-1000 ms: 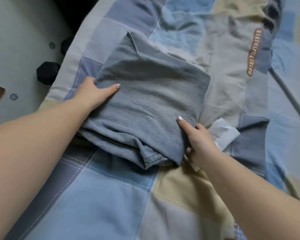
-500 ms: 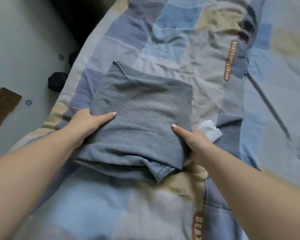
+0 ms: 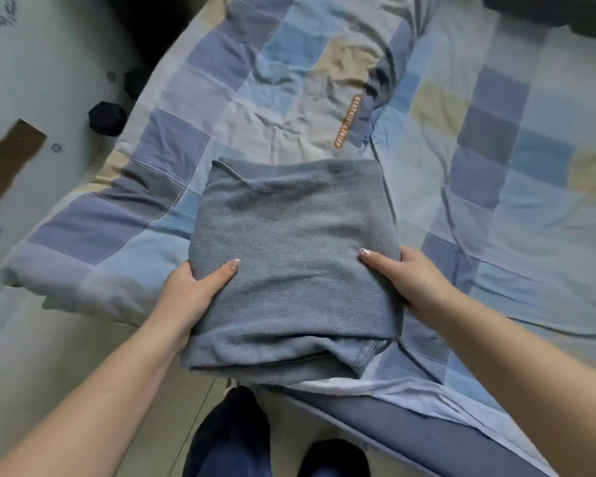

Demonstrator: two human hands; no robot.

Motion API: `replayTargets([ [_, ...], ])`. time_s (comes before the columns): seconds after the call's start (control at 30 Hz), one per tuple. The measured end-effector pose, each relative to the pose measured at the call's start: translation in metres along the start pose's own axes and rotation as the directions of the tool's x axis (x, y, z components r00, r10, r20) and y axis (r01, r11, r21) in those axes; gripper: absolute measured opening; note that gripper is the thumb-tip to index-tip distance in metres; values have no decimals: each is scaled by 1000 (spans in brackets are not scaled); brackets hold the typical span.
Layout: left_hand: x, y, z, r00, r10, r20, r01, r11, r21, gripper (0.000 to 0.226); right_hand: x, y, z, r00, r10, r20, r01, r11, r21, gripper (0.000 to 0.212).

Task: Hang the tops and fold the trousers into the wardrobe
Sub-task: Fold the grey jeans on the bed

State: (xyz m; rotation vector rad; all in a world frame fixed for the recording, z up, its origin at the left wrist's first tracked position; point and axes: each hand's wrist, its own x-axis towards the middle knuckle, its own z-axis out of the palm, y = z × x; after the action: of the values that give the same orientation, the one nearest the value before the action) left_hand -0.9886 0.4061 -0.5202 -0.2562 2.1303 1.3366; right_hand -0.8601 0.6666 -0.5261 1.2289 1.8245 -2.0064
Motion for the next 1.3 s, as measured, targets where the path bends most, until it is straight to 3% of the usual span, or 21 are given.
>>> replayTargets([
  [0.1, -69, 7, 2, 998, -13, 65, 16, 999, -33, 29, -69, 2, -28, 999, 3, -39, -4, 999, -37, 27],
  [0.3, -164, 15, 5, 970, 10, 243, -37, 994, 104, 53, -207, 34, -62, 977, 80, -200, -67, 995, 72, 22],
  [0.37, -184, 26, 9, 940, 25, 340, -75, 988, 135, 50, -250, 43, -67, 953, 128, -274, -89, 984, 153, 18],
  [0.5, -209, 48, 18, 841, 84, 534, -229, 950, 211, 19, -330, 51, -66, 881, 142, -451, -22, 965, 260, 25],
  [0.63, -227, 73, 10, 689, 107, 716, -396, 884, 249, 33, -409, 59, -24, 760, 124, -637, 147, 923, 355, 52],
  [0.8, -262, 84, 1, 523, 80, 848, -560, 783, 271, 37, -485, 83, 45, 642, 191, -743, 319, 814, 485, 88],
  [0.93, -317, 74, 9, 364, 0, 931, -655, 711, 256, 51, -548, 118, 88, 509, 312, -802, 441, 705, 555, 70],
  [1.07, -378, 45, 22, 253, -63, 965, -734, 637, 235, 56, -606, 160, 122, 379, 432, -818, 517, 634, 575, 30],
  [1.17, -428, 11, 25, 200, -135, 971, -759, 605, 240, 46, -657, 197, 152, 273, 517, -811, 572, 590, 569, 25],
  [1.23, -460, -11, 27, 171, -182, 968, -778, 577, 246, 51, -686, 219, 169, 226, 556, -800, 583, 580, 569, 26],
  [1.3, -501, -41, 26, 112, -216, 970, -810, 545, 215, 39, -724, 246, 190, 164, 599, -784, 602, 568, 560, 25],
])
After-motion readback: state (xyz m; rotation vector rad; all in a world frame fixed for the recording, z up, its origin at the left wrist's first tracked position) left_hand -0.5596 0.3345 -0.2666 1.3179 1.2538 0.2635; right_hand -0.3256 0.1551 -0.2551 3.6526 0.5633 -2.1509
